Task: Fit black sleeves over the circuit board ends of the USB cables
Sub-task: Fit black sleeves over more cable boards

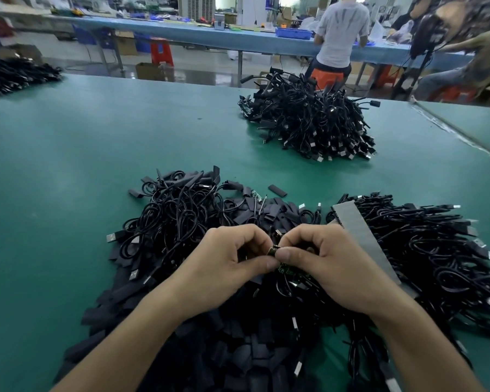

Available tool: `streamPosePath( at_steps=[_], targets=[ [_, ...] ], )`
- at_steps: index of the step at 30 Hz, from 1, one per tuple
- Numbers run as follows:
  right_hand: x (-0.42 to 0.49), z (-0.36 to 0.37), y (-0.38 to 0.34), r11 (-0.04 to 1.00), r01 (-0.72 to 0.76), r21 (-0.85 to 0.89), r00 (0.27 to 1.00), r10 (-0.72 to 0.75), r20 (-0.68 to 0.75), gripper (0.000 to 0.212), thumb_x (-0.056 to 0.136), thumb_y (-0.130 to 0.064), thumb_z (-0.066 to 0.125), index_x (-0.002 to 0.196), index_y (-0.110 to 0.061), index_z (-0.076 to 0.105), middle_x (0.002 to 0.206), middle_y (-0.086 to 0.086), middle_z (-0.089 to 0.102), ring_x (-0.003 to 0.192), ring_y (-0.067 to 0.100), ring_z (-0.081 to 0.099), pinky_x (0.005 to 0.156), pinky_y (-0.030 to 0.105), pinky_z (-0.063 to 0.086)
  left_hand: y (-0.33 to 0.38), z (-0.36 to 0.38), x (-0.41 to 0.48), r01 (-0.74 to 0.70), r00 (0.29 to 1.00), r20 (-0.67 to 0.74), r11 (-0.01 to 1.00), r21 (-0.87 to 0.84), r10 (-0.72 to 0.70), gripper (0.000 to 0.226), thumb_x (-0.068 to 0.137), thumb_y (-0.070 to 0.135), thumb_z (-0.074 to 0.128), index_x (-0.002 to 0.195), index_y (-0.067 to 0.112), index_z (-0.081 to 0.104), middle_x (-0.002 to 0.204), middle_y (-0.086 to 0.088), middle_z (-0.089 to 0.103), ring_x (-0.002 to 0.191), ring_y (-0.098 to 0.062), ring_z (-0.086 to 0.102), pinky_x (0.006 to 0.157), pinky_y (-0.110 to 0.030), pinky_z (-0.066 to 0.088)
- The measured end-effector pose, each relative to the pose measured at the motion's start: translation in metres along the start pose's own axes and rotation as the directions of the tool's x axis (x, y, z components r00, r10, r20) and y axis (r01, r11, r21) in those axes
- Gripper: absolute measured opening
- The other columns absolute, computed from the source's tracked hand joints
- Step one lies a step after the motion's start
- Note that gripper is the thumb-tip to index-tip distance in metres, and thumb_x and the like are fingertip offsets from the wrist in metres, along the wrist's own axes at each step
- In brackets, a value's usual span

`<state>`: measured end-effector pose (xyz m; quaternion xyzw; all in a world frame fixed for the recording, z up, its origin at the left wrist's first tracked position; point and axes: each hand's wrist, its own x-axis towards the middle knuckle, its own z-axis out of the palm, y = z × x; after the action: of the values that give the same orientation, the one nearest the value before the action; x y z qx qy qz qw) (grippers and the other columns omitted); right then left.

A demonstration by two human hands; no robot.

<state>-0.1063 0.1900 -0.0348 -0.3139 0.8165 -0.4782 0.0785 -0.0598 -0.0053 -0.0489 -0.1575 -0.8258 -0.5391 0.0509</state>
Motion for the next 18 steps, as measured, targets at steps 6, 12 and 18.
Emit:
streamPosePath(
  at_steps=[6,12,18],
  targets=[
    [-0.002,-0.002,-0.003,0.997,0.035,0.066,0.998,-0.038,0.042,0.007,0.086,-0.026,0.071,0.080,-0.030,0.070,0.065,-0.012,0.063,0.060,0.000,0.051,0.059,0.015,0.042,-0.001,-0.001,-0.002,-0.021,1.000,-0.008,0.984,-0.178,0.019,0.010,0.081,0.013,0.080,0.078,0.015,0.071,0.067,0.006,0.068,0.062,-0.003,0.059,0.061,-0.017,0.047],
    [-0.004,-0.006,-0.008,0.988,0.067,0.141,0.996,-0.075,0.046,0.010,0.085,-0.025,0.072,0.076,-0.023,0.070,0.065,-0.009,0.062,0.061,0.001,0.052,0.060,0.014,0.041,-0.002,0.000,-0.002,-0.063,0.998,-0.007,0.961,-0.268,0.063,0.010,0.077,0.011,0.080,0.075,0.016,0.072,0.066,0.006,0.068,0.061,-0.002,0.060,0.061,-0.015,0.046],
    [-0.003,0.004,-0.020,0.971,0.132,0.202,0.991,-0.136,0.004,0.008,0.084,-0.030,0.073,0.077,-0.027,0.069,0.068,-0.011,0.065,0.062,0.000,0.055,0.060,0.013,0.043,-0.010,0.003,0.000,-0.059,0.996,-0.089,0.914,-0.401,0.025,0.007,0.076,0.028,0.077,0.077,0.022,0.073,0.067,0.004,0.062,0.062,-0.008,0.052,0.059,-0.019,0.042]
  ],
)
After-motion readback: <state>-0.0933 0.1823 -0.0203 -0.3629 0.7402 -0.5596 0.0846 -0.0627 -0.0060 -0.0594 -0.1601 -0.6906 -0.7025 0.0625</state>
